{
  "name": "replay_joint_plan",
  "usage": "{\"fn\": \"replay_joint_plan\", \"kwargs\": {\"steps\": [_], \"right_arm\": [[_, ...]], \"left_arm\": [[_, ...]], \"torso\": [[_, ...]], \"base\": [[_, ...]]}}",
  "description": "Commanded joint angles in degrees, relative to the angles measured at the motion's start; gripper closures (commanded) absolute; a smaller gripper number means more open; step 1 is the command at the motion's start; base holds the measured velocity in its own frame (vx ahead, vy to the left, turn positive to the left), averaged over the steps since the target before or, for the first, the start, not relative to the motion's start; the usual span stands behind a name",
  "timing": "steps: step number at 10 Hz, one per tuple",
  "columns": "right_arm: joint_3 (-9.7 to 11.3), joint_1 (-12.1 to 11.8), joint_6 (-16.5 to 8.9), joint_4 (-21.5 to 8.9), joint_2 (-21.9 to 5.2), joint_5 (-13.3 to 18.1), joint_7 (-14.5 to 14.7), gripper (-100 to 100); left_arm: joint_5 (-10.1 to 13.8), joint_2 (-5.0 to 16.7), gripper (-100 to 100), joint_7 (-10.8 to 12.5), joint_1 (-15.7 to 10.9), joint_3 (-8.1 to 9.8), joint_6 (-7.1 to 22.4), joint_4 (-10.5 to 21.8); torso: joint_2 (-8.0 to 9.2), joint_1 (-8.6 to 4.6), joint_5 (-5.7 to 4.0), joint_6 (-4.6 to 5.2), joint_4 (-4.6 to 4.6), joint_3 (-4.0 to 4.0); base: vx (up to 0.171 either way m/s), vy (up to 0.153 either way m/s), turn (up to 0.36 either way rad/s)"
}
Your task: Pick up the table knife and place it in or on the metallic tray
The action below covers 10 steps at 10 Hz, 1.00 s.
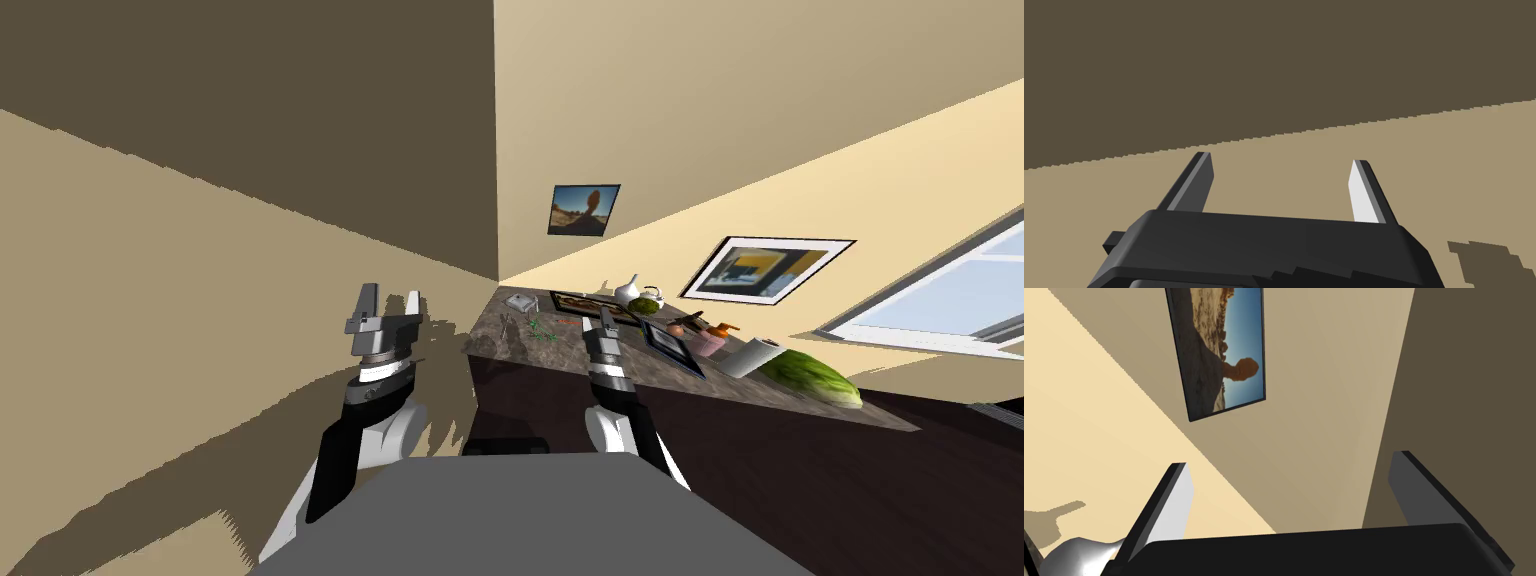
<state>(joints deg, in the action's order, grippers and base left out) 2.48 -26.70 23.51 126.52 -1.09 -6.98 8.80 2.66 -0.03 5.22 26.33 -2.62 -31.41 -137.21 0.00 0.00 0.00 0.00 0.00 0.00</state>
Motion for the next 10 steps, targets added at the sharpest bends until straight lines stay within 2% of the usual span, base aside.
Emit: {"fn": "replay_joint_plan", "kwargs": {"steps": [1, 4, 5, 6, 7, 8, 9, 10], "right_arm": [[-0.5, -0.7, 0.3, -0.3, -1.8, 0.6, 0.2, -100], [-2.4, -3.3, 1.5, -1.6, -7.1, 3.0, 0.8, -100], [-2.4, -3.3, 1.5, -1.6, -8.0, 3.0, 0.8, -100], [-3.4, -4.5, 2.0, -2.3, -10.2, 4.1, 1.0, -100], [-3.4, -4.5, 2.0, -2.3, -10.8, 4.1, 1.0, -100], [-4.4, -6.0, 2.6, -3.0, -13.1, 5.4, 1.3, -100], [-4.4, -6.0, 2.6, -3.0, -14.0, 5.4, 1.3, -100], [-5.5, -7.6, 3.2, -3.9, -16.0, 6.9, 1.6, -100]], "left_arm": [[0.0, 0.0, 0, 0.0, 0.0, 0.0, 0.0, 0.0], [0.0, 0.0, 0, 0.0, 0.0, 0.0, 0.0, 0.0], [0.0, 0.0, 0, 0.0, 0.0, 0.0, 0.0, 0.0], [0.0, 0.0, 0, 0.0, 0.0, 0.01, 0.0, 0.0], [0.0, 0.0, 0, 0.0, 0.0, 0.0, 0.0, 0.0], [0.0, 0.0, 0, 0.0, 0.0, 0.0, 0.0, 0.0], [0.0, 0.0, 0, 0.0, 0.0, 0.0, 0.0, 0.0], [0.0, 0.0, 0, 0.0, 0.0, 0.01, 0.0, 0.0]], "torso": [[0.0, 0.0, 0.0, 0.0, 0.0, 0.0], [0.19, -0.22, -0.05, -0.01, 0.04, 0.11], [0.24, -0.28, -0.06, -0.02, 0.05, 0.14], [0.19, -0.25, -0.06, 0.01, 0.05, 0.11], [0.18, -0.24, -0.05, -0.01, 0.04, 0.1], [0.14, -0.19, -0.05, 0.01, 0.04, 0.08], [0.14, -0.17, -0.04, -0.01, 0.03, 0.08], [0.13, -0.18, -0.04, 0.01, 0.03, 0.08]], "base": [[-0.015, -0.016, 0.109], [-0.051, -0.051, 0.216], [-0.045, -0.053, 0.081], [-0.042, -0.048, 0.182], [-0.035, -0.036, 0.115], [-0.039, -0.03, 0.209], [-0.038, -0.034, 0.108], [-0.046, -0.042, 0.245]]}}
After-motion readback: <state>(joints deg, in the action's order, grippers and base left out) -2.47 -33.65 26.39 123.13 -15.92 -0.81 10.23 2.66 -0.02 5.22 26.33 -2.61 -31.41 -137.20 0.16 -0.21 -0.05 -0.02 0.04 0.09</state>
